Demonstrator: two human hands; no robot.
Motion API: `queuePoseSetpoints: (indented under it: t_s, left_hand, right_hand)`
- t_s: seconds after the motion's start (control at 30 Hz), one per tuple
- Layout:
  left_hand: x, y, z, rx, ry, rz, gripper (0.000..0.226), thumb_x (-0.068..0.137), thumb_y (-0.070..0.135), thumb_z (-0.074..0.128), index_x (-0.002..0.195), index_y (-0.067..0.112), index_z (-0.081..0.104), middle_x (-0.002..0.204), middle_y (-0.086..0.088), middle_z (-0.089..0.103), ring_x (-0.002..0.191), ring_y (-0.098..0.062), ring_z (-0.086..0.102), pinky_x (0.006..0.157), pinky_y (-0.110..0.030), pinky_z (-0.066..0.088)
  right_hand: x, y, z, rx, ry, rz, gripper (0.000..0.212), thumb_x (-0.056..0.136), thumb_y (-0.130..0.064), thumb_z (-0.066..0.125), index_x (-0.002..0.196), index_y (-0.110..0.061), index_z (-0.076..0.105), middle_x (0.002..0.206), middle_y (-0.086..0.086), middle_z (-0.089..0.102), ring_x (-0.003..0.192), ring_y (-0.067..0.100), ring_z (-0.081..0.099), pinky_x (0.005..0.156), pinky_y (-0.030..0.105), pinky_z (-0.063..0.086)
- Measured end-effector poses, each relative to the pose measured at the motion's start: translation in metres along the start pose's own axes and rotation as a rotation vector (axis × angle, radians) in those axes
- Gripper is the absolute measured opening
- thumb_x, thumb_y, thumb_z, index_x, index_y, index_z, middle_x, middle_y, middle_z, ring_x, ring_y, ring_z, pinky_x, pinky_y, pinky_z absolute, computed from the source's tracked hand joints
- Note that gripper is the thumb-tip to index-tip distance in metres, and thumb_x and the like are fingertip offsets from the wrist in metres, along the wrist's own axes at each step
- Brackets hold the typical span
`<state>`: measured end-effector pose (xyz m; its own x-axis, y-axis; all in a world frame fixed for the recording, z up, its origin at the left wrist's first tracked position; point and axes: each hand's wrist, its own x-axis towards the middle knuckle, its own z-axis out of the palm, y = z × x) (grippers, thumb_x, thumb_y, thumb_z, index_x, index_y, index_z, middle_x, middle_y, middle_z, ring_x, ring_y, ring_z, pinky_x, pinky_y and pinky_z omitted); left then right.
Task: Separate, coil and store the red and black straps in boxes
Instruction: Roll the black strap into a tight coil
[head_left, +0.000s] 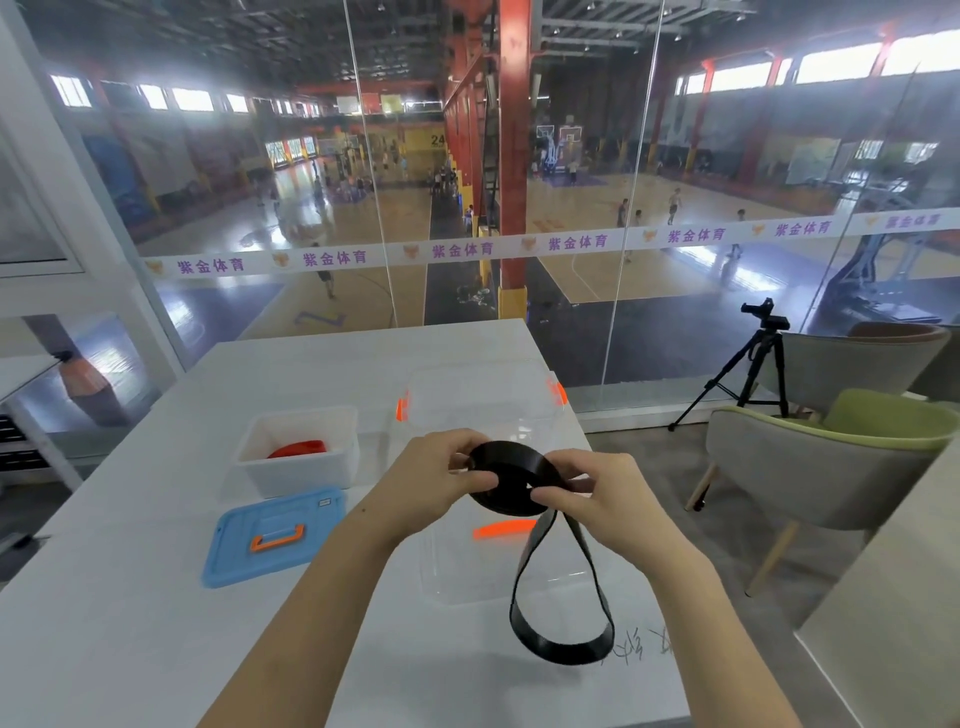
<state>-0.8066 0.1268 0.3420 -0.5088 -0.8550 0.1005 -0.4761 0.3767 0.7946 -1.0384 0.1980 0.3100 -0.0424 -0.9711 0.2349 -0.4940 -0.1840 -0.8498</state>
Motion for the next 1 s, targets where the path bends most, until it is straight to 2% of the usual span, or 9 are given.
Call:
queuePoseSetpoints:
  t_s: [0.1,0.2,0.27,0.4,0.53,0.63,0.73,0.87,1.0]
  left_hand:
    - [-0.001,0.005,0.002,0.241,-0.043,0.013,0.049,0.089,0.029,0.079,0.136,0.032,0.066,0.135,0.013,0.069,0.127,-0.007,0.061,0.112,-0.035,0.049]
    - [0.0,0.014,0.005,0.39,-0.1,0.098,0.022,0.091,0.03,0.073,0.113,0.033,0.074,0.103,0.011,0.075,0.1,-0.011,0.066,0.092,-0.04,0.055]
    - [0.0,0.017,0.007,0.428,-0.085,0.133,0.012,0.094,0.028,0.068,0.105,0.03,0.072,0.092,0.009,0.072,0.091,-0.012,0.064,0.087,-0.043,0.054]
    - [-0.003,0.012,0.006,0.245,0.003,0.172,0.011,0.097,0.023,0.067,0.104,0.029,0.071,0.095,0.012,0.073,0.098,-0.01,0.068,0.095,-0.035,0.054]
    - [-0.006,0.008,0.005,-0.078,0.02,0.053,0.02,0.094,0.013,0.069,0.102,0.03,0.075,0.098,0.009,0.077,0.104,-0.013,0.073,0.098,-0.037,0.057]
    - [-0.005,0.003,0.006,0.036,-0.016,0.011,0.023,0.092,0.017,0.073,0.109,0.033,0.074,0.108,0.015,0.077,0.114,-0.004,0.069,0.104,-0.034,0.052]
    - [-0.006,0.004,0.008,0.196,-0.043,-0.006,0.047,0.087,0.033,0.079,0.132,0.039,0.067,0.128,0.018,0.072,0.125,-0.002,0.063,0.109,-0.036,0.05]
    - [-0.006,0.008,0.015,0.307,-0.078,0.099,0.008,0.09,0.034,0.068,0.096,0.036,0.069,0.091,0.01,0.071,0.093,-0.01,0.066,0.089,-0.047,0.054]
    - [-0.013,0.008,0.011,0.022,-0.042,0.065,0.016,0.094,0.016,0.067,0.103,0.028,0.075,0.095,0.006,0.076,0.101,-0.011,0.071,0.096,-0.037,0.06]
  right_hand:
    - [0.0,-0.002,-0.001,-0.185,-0.064,-0.077,0.014,0.09,-0.023,0.079,0.103,-0.029,0.079,0.089,-0.011,0.078,0.093,0.01,0.073,0.095,0.032,0.061]
    - [0.0,-0.003,0.001,-0.233,-0.079,-0.131,0.013,0.091,-0.025,0.078,0.103,-0.029,0.077,0.089,-0.01,0.077,0.091,0.01,0.072,0.094,0.032,0.06]
    - [-0.001,-0.003,0.002,-0.137,-0.074,-0.109,0.016,0.091,-0.021,0.079,0.105,-0.029,0.078,0.092,-0.011,0.078,0.095,0.009,0.073,0.096,0.029,0.06]
    - [-0.004,-0.002,-0.003,0.08,-0.034,-0.011,0.028,0.088,-0.013,0.083,0.109,-0.032,0.079,0.099,-0.015,0.08,0.103,0.007,0.074,0.099,0.029,0.059]
    - [-0.007,0.002,-0.006,0.117,0.05,0.006,0.029,0.087,-0.01,0.084,0.105,-0.032,0.08,0.097,-0.01,0.081,0.099,0.009,0.076,0.097,0.032,0.061]
    - [-0.007,0.002,-0.005,0.019,0.025,0.017,0.025,0.087,-0.014,0.084,0.107,-0.029,0.081,0.094,-0.013,0.081,0.096,0.008,0.077,0.097,0.034,0.062]
    - [-0.007,0.0,-0.002,-0.136,-0.034,-0.046,0.02,0.088,-0.019,0.081,0.105,-0.03,0.08,0.089,-0.012,0.079,0.093,0.01,0.075,0.095,0.035,0.062]
    - [-0.008,-0.003,0.002,-0.112,-0.053,-0.07,0.019,0.087,-0.021,0.083,0.103,-0.031,0.079,0.087,-0.011,0.079,0.091,0.01,0.075,0.094,0.035,0.061]
    - [-0.013,-0.003,-0.002,0.073,-0.02,0.007,0.031,0.084,-0.012,0.086,0.11,-0.028,0.08,0.098,-0.011,0.082,0.1,0.007,0.077,0.1,0.035,0.06]
